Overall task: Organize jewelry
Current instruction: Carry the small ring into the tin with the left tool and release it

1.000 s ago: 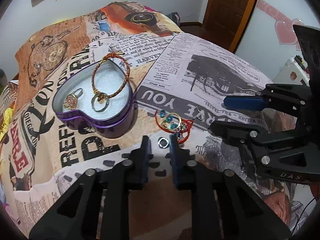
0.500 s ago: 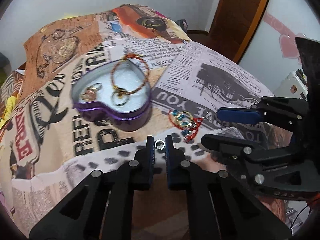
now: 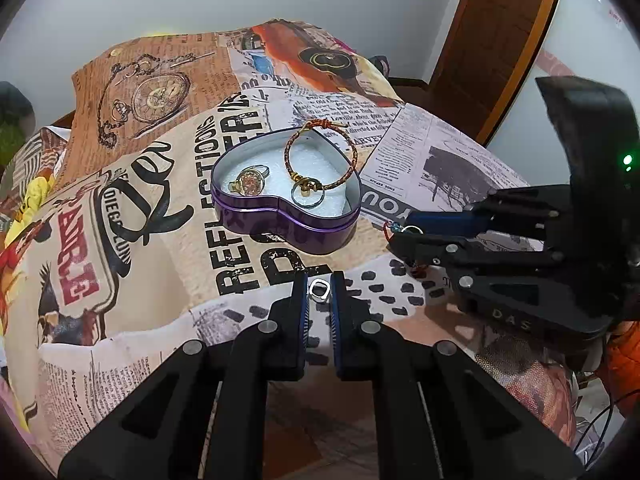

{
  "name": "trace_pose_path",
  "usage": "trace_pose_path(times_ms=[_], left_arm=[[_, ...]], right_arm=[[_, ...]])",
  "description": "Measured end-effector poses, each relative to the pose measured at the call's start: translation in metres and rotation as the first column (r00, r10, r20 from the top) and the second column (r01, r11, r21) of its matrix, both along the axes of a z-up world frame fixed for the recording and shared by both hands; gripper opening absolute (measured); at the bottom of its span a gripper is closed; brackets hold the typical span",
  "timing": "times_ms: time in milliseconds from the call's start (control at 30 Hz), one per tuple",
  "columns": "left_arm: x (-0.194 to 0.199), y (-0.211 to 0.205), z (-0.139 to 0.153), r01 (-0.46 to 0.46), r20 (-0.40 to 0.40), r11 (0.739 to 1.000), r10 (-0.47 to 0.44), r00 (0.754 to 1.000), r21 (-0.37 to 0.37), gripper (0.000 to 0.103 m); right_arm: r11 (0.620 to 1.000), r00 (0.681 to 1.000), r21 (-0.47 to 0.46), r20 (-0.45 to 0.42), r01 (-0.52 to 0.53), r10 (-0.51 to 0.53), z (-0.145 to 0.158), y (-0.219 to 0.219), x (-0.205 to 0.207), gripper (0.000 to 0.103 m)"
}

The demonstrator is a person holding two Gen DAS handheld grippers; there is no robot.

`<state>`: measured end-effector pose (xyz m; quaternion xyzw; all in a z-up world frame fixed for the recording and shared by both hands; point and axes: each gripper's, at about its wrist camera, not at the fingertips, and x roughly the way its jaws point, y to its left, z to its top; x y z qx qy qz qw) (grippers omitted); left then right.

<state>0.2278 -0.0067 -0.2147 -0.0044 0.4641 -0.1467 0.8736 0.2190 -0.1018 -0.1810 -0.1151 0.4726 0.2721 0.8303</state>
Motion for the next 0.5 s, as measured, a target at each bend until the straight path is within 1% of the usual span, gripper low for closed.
trace_pose_path(times_ms=[233, 500], left_arm=[[0.000, 0.000, 0.001, 0.000, 0.000, 1.000, 0.000, 1.000, -0.007, 0.009], [-0.005, 0.000, 0.019, -0.010, 0.039, 1.000, 0.011, 0.999, -0.009, 0.009]], right_arm=[[1.000, 0.999, 0.012, 0.038, -0.010, 0.010, 0.008, -0.003, -0.010, 0.017], [0.999, 0.995, 0.049, 0.102, 0.005, -0.009, 0.040, -0.008, -0.014, 0.017]])
